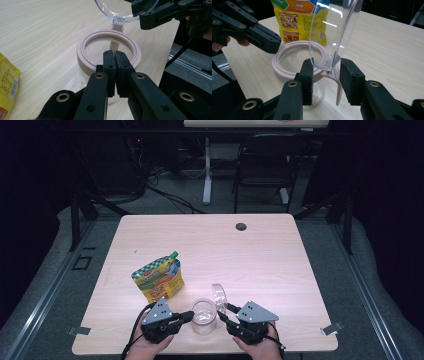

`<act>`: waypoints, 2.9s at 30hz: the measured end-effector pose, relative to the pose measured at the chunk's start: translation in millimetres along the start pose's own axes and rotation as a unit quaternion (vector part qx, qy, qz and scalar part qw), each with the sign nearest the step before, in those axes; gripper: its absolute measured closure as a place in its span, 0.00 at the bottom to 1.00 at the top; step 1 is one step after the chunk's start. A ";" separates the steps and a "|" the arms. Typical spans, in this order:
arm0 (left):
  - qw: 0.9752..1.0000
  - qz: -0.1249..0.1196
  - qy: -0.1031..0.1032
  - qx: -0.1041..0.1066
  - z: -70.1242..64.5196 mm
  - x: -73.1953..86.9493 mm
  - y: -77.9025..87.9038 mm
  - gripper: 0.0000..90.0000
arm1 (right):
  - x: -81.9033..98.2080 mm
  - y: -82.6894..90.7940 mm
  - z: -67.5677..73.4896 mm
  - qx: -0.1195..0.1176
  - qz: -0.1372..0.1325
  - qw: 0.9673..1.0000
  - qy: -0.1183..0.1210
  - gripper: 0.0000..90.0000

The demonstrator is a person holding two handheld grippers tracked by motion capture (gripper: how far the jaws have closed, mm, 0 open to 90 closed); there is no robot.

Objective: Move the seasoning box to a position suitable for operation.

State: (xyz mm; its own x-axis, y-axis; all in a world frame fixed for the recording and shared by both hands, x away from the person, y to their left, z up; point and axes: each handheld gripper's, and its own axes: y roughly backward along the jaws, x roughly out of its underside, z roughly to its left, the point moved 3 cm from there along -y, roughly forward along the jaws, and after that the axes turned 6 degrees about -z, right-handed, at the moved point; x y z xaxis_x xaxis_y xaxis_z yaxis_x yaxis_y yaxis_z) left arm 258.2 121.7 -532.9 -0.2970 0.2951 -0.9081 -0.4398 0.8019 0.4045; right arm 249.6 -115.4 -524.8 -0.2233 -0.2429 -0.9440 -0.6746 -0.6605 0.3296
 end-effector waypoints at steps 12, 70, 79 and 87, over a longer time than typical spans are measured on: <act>1.000 -0.001 0.001 0.003 1.0 0.5 0.0 0.98 | 11.2 -5.2 -11.3 -0.012 0.040 0.999 -0.007 0.69; 0.986 -0.053 0.053 -0.149 42.1 14.6 83.0 0.73 | 26.1 -46.3 -70.7 -0.039 0.101 0.985 -0.132 0.82; 0.983 -0.056 0.058 -0.166 46.0 19.0 92.4 0.73 | 27.7 -65.8 -60.9 -0.046 0.111 0.987 -0.103 0.83; 0.980 -0.056 0.067 -0.178 49.2 23.3 100.0 0.73 | 25.5 -72.0 -59.6 -0.051 0.092 0.989 -0.102 0.87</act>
State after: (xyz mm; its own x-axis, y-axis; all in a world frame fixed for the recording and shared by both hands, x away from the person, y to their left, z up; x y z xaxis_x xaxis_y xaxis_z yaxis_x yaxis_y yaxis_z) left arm 249.0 234.4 -518.9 -0.3276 0.1249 -0.9365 -0.7365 0.5871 0.3360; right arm 334.4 -116.4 -571.6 -0.4800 -0.2251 -0.8479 -0.5375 -0.6884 0.4870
